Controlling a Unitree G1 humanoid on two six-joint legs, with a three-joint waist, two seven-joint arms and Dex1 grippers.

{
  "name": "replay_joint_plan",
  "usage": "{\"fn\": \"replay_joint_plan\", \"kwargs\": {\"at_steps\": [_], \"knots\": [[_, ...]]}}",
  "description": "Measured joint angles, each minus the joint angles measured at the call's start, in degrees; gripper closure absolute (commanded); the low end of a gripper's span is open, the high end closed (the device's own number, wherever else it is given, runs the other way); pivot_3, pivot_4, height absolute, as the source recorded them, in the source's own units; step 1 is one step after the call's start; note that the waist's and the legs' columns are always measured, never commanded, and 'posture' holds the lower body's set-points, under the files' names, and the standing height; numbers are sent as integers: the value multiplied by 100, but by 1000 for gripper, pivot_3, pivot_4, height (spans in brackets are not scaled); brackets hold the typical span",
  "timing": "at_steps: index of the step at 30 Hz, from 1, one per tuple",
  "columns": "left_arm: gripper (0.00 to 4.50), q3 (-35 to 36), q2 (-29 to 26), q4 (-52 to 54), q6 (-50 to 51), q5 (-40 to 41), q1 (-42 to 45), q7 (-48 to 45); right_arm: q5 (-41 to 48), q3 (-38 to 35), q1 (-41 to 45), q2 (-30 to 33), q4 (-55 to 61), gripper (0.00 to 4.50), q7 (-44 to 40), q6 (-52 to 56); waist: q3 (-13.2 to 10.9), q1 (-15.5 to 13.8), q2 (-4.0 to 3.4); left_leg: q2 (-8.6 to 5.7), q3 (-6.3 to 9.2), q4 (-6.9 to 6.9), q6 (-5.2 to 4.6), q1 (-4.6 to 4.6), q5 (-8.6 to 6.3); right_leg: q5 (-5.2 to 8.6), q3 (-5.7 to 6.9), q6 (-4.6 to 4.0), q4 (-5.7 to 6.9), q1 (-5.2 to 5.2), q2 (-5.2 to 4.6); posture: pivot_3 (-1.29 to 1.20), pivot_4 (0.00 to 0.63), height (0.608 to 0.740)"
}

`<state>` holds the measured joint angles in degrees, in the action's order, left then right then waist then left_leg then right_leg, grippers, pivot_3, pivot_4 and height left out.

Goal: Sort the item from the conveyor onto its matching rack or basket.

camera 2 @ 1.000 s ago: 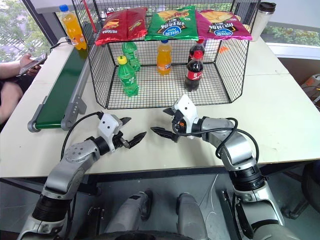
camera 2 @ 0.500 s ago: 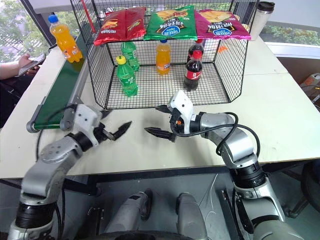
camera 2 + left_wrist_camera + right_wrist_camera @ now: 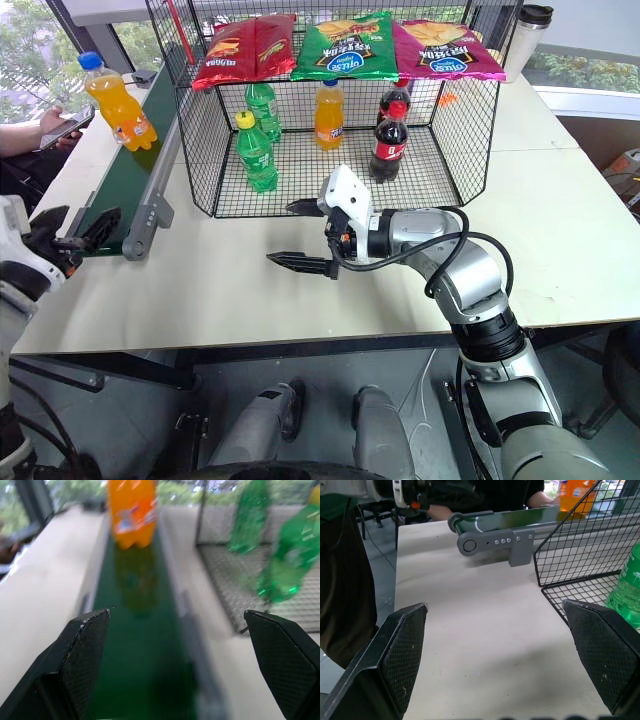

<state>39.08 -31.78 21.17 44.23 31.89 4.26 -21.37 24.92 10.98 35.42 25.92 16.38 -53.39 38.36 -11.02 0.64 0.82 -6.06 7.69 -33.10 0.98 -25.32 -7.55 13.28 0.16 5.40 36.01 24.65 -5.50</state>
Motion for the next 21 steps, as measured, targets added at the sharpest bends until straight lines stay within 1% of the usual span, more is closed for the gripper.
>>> {"fn": "replay_joint_plan", "kwargs": {"at_steps": [8, 14, 21], "knots": [[0, -47, -16, -781, -687, -199, -9, 0, -1, -2, -12, 14, 1, 45, 69, 5, 0, 0, 0, 1, 1, 6, 0, -4, 0, -8, -2, -15, -5, 3, -3, 0, 150, 739], [0, -233, -43, -981, -955, -265, 143, 27, 0, -3, -66, 50, 11, 45, 140, 9, 0, 9, 0, 0, 1, 8, 0, -5, -1, -8, -2, -15, -8, 4, -4, 0, 150, 739], [0, -397, -43, -1062, -1016, -267, 284, 61, 3, -4, -83, 71, 17, 45, 173, 9, 0, 10, 0, 0, 1, 8, 0, -5, 0, -12, -1, -21, -7, 6, -3, 0, 150, 739]]}}
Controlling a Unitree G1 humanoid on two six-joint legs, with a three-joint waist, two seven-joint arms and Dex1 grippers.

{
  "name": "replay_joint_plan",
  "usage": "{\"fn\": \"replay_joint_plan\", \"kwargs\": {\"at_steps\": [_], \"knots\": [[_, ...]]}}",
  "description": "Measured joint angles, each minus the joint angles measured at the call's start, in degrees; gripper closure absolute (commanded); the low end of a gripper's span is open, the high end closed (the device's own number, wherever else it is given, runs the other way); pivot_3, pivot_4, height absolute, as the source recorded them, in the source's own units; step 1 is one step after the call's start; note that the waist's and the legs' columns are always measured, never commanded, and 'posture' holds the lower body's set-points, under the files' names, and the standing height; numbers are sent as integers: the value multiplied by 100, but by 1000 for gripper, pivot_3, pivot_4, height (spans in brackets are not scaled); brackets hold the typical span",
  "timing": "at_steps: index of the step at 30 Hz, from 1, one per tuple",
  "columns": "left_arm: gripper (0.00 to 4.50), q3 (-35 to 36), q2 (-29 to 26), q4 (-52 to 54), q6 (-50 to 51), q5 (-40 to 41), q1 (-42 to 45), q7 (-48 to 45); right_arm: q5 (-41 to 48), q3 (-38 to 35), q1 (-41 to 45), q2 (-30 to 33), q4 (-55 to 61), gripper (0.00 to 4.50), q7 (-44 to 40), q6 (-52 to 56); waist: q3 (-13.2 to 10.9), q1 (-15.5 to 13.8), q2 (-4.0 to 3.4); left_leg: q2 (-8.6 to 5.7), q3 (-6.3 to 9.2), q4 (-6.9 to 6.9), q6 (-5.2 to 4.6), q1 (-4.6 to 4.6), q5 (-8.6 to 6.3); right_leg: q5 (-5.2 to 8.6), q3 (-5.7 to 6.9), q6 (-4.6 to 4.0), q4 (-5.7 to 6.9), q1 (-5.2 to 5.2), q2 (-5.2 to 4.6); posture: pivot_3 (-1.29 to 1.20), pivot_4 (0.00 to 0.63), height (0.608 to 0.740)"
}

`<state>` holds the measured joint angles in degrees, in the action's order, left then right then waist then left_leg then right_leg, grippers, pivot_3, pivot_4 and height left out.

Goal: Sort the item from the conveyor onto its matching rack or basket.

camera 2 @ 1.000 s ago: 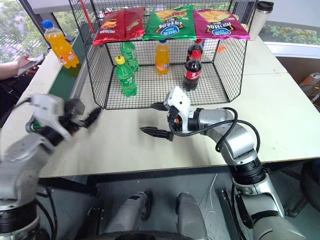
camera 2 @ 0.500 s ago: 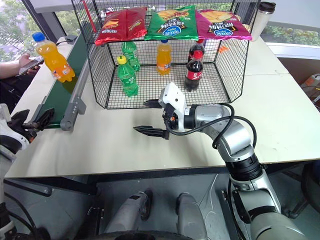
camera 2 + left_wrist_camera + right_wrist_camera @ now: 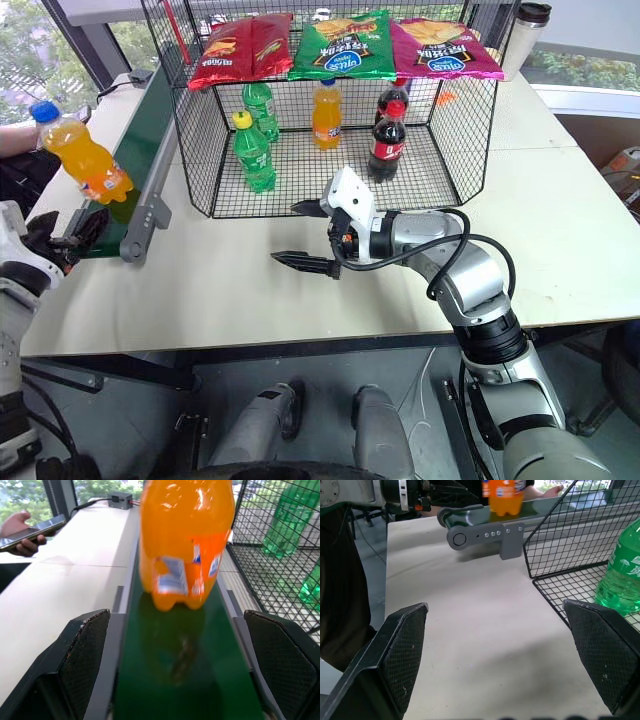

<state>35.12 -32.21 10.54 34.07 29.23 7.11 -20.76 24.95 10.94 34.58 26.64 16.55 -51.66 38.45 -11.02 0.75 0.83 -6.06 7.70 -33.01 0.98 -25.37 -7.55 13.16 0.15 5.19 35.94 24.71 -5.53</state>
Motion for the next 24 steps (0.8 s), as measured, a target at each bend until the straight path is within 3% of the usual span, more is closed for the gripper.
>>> {"fn": "replay_joint_plan", "kwargs": {"at_steps": [9, 14, 24], "knots": [[0, -161, -12, -52, -145, -79, 21, 10, 7, 0, -1, 34, 4, 45, 14, 0, 0, -1, 0, 0, -1, 0, 0, 0, 0, 1, 0, 1, 0, 0, 0, 0, 150, 739], [1510, -244, 1, 15, -297, 85, -224, -303, 8, -1, -11, 52, 5, 0, 22, 0, 0, -1, 0, 0, 0, 1, 0, -1, 0, 1, 0, 1, -2, 0, -1, 0, 150, 739], [1514, -298, -372, 207, 644, 1199, 372, -563, 21, -9, -33, 70, 96, 0, 80, 18, -2, -8, 2, -1, 6, 1, 0, -8, 0, 2, 3, 2, -4, 4, 0, 0, 150, 739]]}}
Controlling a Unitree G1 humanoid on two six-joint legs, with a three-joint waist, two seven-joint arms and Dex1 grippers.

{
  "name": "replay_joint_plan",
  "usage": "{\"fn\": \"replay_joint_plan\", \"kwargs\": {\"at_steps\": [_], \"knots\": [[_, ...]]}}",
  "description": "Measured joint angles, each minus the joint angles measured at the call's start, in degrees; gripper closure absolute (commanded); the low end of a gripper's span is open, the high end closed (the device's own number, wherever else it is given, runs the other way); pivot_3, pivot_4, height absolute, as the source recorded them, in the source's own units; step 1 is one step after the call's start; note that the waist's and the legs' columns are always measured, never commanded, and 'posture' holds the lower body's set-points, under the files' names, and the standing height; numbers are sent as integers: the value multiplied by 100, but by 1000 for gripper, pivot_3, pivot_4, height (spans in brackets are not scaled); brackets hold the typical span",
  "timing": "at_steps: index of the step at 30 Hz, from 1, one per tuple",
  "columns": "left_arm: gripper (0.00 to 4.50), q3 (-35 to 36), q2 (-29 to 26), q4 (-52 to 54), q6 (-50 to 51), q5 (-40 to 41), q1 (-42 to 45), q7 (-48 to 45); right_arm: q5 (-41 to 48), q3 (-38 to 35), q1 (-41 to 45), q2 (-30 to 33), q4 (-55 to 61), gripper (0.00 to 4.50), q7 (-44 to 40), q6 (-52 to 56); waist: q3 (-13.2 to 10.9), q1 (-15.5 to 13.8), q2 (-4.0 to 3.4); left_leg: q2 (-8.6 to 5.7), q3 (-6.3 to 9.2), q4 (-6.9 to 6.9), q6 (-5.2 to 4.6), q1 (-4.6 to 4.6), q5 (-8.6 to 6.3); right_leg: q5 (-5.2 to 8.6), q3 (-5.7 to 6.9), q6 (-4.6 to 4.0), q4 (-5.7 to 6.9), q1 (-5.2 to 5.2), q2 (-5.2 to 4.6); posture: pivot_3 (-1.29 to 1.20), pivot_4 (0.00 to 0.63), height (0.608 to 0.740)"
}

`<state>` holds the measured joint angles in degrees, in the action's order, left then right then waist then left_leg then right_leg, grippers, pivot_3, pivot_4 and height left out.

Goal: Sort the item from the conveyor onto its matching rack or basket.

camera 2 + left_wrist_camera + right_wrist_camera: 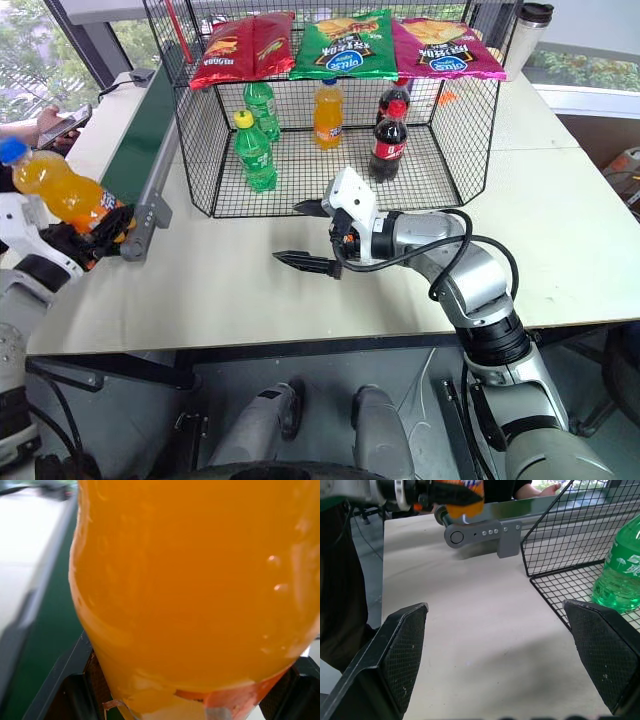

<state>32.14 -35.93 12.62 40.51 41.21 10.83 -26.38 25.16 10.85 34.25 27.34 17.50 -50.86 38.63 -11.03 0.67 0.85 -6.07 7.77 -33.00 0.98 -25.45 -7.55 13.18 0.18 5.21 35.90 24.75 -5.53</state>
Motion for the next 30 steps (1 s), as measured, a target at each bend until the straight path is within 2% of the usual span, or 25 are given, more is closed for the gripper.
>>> {"fn": "replay_joint_plan", "kwargs": {"at_steps": [3, 10, 14, 19, 30], "knots": [[1514, -369, -134, 165, 177, 255, 400, -360, 74, -13, 8, -17, 2, 0, 20, 52, 0, -7, 0, -5, -3, 0, 0, 1, 0, -2, 2, -1, -4, -4, -2, 0, 150, 739], [1514, -2740, 197, 161, 142, -66, 1180, -1479, 228, -75, 173, -39, 0, 0, 85, 158, -1, 38, 0, -4, -12, 1, -5, 1, -1, -3, -1, 0, -9, -3, 0, 0, 150, 739], [1514, -3543, 210, 52, -138, -458, 1377, -2129, 277, -235, 203, 7, -8, 0, 140, 241, -2, 40, -1, 3, -12, 10, -8, 2, 0, -2, -2, 0, 1, 8, 4, 0, 150, 739], [1514, -3895, 305, -176, -414, -765, 1509, -2577, 321, -269, 203, 34, -7, 0, 203, 293, -2, 11, -1, -1, -12, 2, -6, 1, -1, -1, -2, -1, -1, 1, 0, 0, 150, 739], [1514, -4269, 800, -503, -758, -1208, 1712, -2824, 367, -273, 206, 34, 7, 0, 292, 332, -2, 11, -1, -3, -11, 1, -9, 2, -1, -1, -1, 3, -5, -3, -1, 0, 150, 739]]}}
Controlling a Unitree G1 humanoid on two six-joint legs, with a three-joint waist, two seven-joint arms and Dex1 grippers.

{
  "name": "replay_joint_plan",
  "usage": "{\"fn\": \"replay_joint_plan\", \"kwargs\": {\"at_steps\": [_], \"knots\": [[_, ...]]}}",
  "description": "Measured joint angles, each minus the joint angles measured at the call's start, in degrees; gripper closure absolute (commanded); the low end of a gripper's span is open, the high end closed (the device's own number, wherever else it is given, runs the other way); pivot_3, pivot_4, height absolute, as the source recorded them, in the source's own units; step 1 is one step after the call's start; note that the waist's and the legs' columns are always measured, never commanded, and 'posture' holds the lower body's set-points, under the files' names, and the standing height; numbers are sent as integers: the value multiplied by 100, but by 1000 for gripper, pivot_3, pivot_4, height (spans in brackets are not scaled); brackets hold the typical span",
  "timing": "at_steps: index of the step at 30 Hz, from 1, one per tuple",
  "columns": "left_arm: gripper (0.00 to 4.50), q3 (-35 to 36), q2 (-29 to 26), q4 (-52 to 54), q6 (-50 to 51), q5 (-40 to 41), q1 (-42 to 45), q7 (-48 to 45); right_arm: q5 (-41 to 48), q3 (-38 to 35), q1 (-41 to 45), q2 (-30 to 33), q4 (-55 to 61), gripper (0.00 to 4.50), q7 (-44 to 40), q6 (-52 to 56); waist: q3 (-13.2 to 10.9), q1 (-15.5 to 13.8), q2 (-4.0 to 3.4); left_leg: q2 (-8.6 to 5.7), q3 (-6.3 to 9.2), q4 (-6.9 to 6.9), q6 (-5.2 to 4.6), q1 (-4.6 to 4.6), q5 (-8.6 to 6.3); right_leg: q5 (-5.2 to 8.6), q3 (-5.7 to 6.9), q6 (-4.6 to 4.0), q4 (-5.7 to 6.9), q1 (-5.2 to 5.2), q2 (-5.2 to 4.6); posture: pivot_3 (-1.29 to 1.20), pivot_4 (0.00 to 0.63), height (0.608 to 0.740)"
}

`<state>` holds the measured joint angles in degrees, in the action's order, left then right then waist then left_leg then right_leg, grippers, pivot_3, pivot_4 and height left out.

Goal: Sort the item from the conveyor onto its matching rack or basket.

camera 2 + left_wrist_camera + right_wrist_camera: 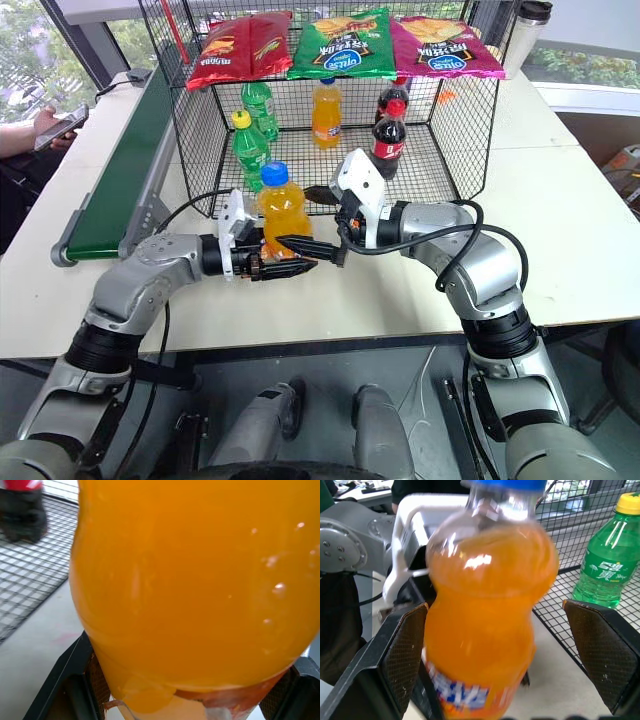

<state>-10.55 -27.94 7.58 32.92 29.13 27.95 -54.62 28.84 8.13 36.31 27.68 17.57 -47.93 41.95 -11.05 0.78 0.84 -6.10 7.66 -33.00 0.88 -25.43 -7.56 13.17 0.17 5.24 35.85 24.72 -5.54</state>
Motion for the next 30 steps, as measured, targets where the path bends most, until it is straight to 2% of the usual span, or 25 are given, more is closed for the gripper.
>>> {"fn": "replay_joint_plan", "kwargs": {"at_steps": [10, 13, 15, 16, 26, 27, 28, 30], "knots": [[1514, -50, 43, 1, -13, -155, -90, -75, 129, 0, 221, -5, 0, 0, 1, 10, 0, -11, 0, -1, 0, -2, 0, 1, 0, 0, 0, 0, 2, -1, 0, 0, 150, 739], [1514, -49, 119, 2, -12, -158, -91, -45, 165, 0, 223, -13, 0, 900, -2, 14, 0, -12, 0, -1, 0, -3, 0, 1, 0, 0, 0, 1, 2, -1, 0, 0, 150, 739], [1514, -44, 155, 2, -11, -157, -91, -20, 178, 4, 226, -19, 6, 1823, -14, 13, 0, -9, 0, -1, 0, -3, -1, 1, 1, 0, 0, 1, 3, -1, 0, 0, 150, 739], [1514, -43, 160, 2, -11, -157, -91, -15, 178, 3, 226, -19, 6, 1938, -12, 13, 0, -8, 0, -1, 0, -3, -2, 1, 2, 0, 0, 1, 3, -1, 1, 0, 150, 739], [1514, -40, 193, 20, 57, -164, -73, 87, 174, -2, 226, -6, 6, 1938, 3, 13, 0, -7, 0, -1, 0, -3, -7, 1, 4, 0, 0, 1, 4, -2, 1, 0, 150, 739], [477, -39, 217, 18, 57, -167, -73, 108, 173, -6, 226, 4, 6, 1938, 3, 13, 0, -8, 0, -1, 0, -4, -7, 1, 5, 0, 0, 1, 4, -2, 1, 0, 150, 739], [41, -30, 244, 18, 55, -169, -66, 162, 163, -1, 225, 5, 6, 1938, 32, 15, 0, -9, 0, -1, 0, -4, -8, 2, 5, -1, 0, 1, 5, -2, 1, 0, 150, 739], [41, 29, 286, 21, 45, -164, 4, 207, 130, 29, 224, 1, 2, 1938, 77, 36, 0, -12, 0, -1, 0, -7, -8, 2, 5, -1, 1, 1, 7, -2, 1, 0, 150, 739]]}}
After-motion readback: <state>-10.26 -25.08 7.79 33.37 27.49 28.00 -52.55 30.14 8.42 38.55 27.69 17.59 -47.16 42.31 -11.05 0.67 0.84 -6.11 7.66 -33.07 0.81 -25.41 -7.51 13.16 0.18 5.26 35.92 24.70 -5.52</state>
